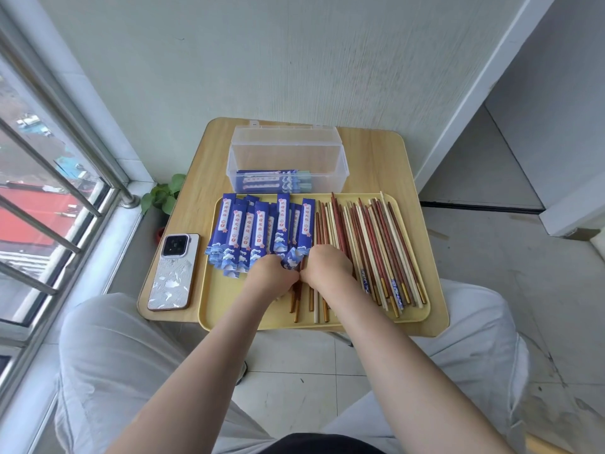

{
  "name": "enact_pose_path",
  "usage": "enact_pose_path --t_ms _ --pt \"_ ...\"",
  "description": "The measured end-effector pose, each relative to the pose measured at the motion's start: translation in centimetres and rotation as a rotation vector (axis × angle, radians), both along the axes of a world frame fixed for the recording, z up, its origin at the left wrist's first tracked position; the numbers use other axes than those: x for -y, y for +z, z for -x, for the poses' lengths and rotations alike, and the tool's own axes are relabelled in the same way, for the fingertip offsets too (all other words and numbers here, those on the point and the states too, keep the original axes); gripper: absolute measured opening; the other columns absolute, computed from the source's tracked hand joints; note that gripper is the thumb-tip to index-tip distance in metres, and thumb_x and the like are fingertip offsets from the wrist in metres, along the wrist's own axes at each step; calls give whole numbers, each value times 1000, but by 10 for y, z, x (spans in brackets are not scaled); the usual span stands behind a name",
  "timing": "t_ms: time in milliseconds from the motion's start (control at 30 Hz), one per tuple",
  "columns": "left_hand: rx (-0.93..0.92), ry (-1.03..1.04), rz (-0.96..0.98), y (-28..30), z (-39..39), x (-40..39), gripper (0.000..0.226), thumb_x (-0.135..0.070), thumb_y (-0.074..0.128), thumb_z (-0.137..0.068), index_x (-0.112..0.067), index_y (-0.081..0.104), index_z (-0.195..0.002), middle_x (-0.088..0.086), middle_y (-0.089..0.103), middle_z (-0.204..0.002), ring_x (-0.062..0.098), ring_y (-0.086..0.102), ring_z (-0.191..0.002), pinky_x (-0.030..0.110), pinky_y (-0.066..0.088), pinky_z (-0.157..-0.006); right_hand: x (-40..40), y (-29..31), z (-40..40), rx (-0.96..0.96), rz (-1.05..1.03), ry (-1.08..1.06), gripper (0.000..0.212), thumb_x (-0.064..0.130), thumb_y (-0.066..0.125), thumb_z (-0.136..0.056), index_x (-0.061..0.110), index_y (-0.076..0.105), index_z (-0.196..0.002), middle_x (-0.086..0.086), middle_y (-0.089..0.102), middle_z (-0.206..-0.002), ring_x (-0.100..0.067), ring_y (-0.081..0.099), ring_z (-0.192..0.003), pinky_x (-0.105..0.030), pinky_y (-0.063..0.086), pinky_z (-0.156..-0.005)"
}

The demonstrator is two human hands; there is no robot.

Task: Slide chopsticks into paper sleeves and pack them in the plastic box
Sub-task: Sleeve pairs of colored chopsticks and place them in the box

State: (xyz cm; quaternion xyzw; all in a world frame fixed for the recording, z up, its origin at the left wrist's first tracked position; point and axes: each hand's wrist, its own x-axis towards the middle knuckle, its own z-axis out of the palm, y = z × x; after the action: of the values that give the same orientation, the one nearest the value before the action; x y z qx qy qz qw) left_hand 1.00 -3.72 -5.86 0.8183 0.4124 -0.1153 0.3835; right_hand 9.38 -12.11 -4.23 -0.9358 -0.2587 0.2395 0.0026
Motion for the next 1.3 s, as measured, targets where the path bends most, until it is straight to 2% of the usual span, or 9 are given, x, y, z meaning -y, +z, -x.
enact_pose_path --t_ms 133,300,400,500,600,800,933,1100,1300 --pt "-1 43 75 3 2 -1 23 -22 58 -88 -9 54 -70 6 62 -62 24 64 -53 29 57 -56 -1 3 3 28 24 22 25 29 62 -94 11 61 -112 -4 61 -102 -24 57 -84 -27 44 -65" --pt "33 68 152 11 1 1 18 -16 58 -86 -8 58 -70 8 72 -69 21 60 -49 24 52 -50 -1 5 5 26 19 39 19 16 58 -95 10 62 -112 -5 62 -101 -25 58 -84 -28 44 -63" --pt "57 82 202 14 2 4 16 -14 60 -87 -9 56 -72 6 73 -70 17 58 -48 22 49 -46 7 11 0 -69 -78 -43 11 20 58 -94 10 61 -96 -5 64 -89 -24 61 -72 -26 44 -53" --pt "95 96 249 13 2 4 18 -15 64 -86 -8 55 -72 6 66 -60 17 53 -44 24 50 -50 24 25 -12 -135 -229 -141 20 22 56 -95 9 57 -80 -4 65 -73 -21 64 -58 -28 52 -53" --pt "196 125 290 15 0 3 29 -30 70 -90 -10 53 -77 4 56 -57 15 50 -44 29 51 -53 40 36 -26 -191 -477 -256 17 18 54 -97 7 66 -92 -5 70 -76 -19 69 -61 -36 62 -63" --pt "464 185 504 41 -6 0 25 -35 46 -105 -11 54 -106 10 57 -69 24 59 -52 43 56 -64 54 55 -38 -425 -1051 -429 17 8 52 -100 17 63 -108 -6 62 -70 -16 54 -53 -25 42 -46" --pt "543 271 597 51 -8 -2 20 -17 43 -106 -8 61 -109 8 65 -71 24 64 -58 38 60 -64 56 64 -35 -683 -1196 -440 22 1 48 -100 5 69 -104 -15 71 -84 -24 67 -67 -29 53 -57" --pt "515 256 511 52 -7 -7 12 -16 59 -98 -7 53 -92 5 51 -65 17 47 -48 30 47 -50 58 70 -40 -1112 -1438 -373 43 9 27 -97 -1 64 -116 -22 71 -109 -36 69 -95 -37 56 -76" --pt "392 216 359 45 -10 -5 26 -21 71 -89 -12 49 -78 2 45 -58 14 41 -43 28 44 -48 57 66 -39 -1022 -1517 -284 20 1 49 -99 6 67 -108 -16 74 -105 -31 71 -100 -34 55 -84"
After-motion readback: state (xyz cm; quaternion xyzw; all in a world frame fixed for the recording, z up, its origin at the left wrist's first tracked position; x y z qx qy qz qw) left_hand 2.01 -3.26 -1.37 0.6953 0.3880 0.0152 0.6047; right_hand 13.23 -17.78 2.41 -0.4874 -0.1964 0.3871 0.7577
